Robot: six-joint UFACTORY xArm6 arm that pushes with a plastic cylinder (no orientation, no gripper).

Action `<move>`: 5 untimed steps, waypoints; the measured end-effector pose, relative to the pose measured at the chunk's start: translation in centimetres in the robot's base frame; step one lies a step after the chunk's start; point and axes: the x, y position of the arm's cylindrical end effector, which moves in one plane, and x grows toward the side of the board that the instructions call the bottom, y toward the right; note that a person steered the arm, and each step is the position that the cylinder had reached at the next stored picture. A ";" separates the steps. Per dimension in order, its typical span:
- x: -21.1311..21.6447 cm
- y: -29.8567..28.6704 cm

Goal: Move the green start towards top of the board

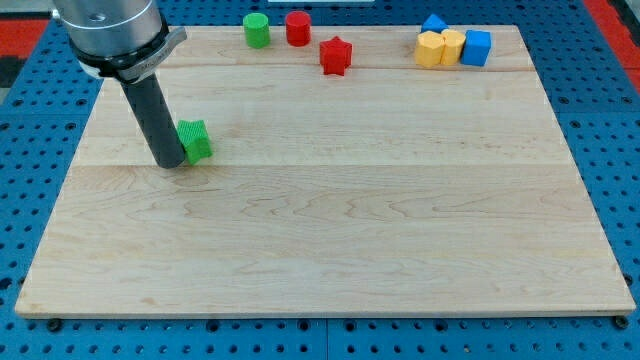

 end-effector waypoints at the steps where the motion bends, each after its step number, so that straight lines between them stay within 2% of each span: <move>1: -0.1 0.9; 3: -3.6 1.3; 5: -1.4 4.5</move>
